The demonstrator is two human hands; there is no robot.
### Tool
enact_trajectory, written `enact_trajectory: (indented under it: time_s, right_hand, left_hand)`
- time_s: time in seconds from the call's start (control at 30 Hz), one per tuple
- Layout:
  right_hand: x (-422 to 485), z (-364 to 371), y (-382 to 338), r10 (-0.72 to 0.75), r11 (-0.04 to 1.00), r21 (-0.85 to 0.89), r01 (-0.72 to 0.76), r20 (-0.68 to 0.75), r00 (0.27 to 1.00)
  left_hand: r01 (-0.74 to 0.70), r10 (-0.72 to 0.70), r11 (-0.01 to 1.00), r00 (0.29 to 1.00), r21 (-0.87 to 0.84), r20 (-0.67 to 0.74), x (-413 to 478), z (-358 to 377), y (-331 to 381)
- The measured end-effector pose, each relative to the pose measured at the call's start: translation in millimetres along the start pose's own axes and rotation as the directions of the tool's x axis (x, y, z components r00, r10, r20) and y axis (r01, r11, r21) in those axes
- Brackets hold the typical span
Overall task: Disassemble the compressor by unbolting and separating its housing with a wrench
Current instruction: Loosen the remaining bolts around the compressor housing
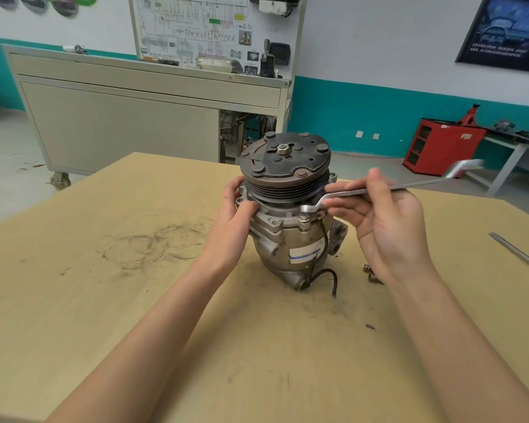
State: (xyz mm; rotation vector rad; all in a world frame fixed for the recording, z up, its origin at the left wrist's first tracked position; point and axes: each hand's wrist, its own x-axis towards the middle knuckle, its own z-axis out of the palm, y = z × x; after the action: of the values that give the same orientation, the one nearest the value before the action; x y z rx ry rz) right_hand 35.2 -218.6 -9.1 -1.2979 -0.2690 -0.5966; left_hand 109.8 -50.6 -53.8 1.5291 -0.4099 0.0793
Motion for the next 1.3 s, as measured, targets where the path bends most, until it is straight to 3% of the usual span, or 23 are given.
enact_trajectory:
  time_s: [0.13, 0.23, 0.3, 0.43, 0.5, 0.57, 0.63, 0.67, 0.7, 0.73, 0.8, 0.87, 0.93, 1.0, 1.07, 1.13, 1.2, 1.3]
  right_hand:
    - [-16, 7, 1, -0.302, 0.943, -0.182, 0.279, -0.117, 0.946]
    - [-29, 18, 4, -0.488, 0.823, -0.317, 0.471, 0.027, 0.872]
    - [-34, 21, 7, -0.587, 0.663, -0.456, 0.594, 0.176, 0.790]
    - [-41, 23, 14, -0.703, 0.163, -0.682, 0.713, 0.426, 0.569]
    - [-43, 24, 16, -0.713, 0.018, -0.708, 0.706, 0.486, 0.505]
    - [-42, 25, 17, -0.717, -0.046, -0.714, 0.699, 0.510, 0.474]
    - [-42, 26, 18, -0.725, -0.026, -0.719, 0.695, 0.492, 0.482]
    - [-41, 25, 19, -0.728, 0.055, -0.714, 0.698, 0.450, 0.517]
    - [-40, 24, 19, -0.716, 0.217, -0.684, 0.696, 0.374, 0.590]
    - [-37, 22, 16, -0.663, 0.444, -0.608, 0.659, 0.272, 0.697]
    - [-26, 15, 9, -0.401, 0.851, -0.331, 0.408, 0.091, 0.911]
    - [-14, 5, 3, -0.127, 0.983, -0.130, 0.126, 0.000, 0.992]
    - [-8, 0, 1, 0.015, 1.000, -0.010, -0.015, -0.011, 1.000]
    - [-8, 0, 0, 0.030, 0.995, 0.094, -0.027, -0.037, 0.999]
    - [-13, 3, 1, -0.079, 0.995, 0.046, 0.085, -0.116, 0.990]
    - [-20, 7, 3, -0.307, 0.945, -0.172, 0.279, -0.163, 0.938]
    - [-28, 14, 5, -0.544, 0.788, -0.365, 0.495, -0.038, 0.838]
    - [-35, 23, 11, -0.714, 0.408, -0.595, 0.693, 0.265, 0.648]
  left_hand:
    - [0.002, -0.002, 1.000, 1.000, 0.002, -0.004, 1, 0, -2]
    - [0.005, -0.005, 1.000, 1.000, 0.001, -0.008, 2, 0, -3]
    - [0.003, -0.003, 1.000, 1.000, 0.005, -0.017, 3, 1, -3]
    - [-0.010, 0.010, 1.000, 1.000, 0.003, -0.025, 2, 1, -3]
    - [-0.018, 0.017, 1.000, 1.000, -0.003, -0.022, 1, 1, -4]
    - [-0.015, 0.014, 1.000, 1.000, -0.004, -0.022, 1, 2, -4]
    - [-0.015, 0.015, 1.000, 1.000, -0.003, -0.025, 1, 1, -4]
    - [-0.011, 0.011, 1.000, 1.000, -0.001, -0.025, 2, 1, -4]
    - [-0.006, 0.006, 1.000, 1.000, 0.002, -0.023, 2, 0, -4]
    - [-0.001, 0.001, 1.000, 1.000, 0.006, -0.018, 2, 0, -3]
    - [0.000, 0.000, 1.000, 1.000, 0.007, -0.008, 1, 0, -2]
    - [0.004, -0.004, 1.000, 1.000, 0.003, 0.000, 1, -1, -1]
    - [0.012, -0.012, 1.000, 1.000, 0.002, 0.011, 1, -2, -1]
    - [0.021, -0.021, 1.000, 1.000, -0.002, 0.018, 2, -2, -1]
    - [0.026, -0.026, 1.000, 1.000, 0.003, 0.016, 2, -2, -1]
    - [0.023, -0.023, 1.000, 1.000, 0.003, 0.010, 1, -1, -1]
    - [0.016, -0.016, 1.000, 1.000, -0.002, 0.002, 2, -1, -2]
    - [0.005, -0.005, 1.000, 1.000, -0.009, -0.009, 2, 0, -2]
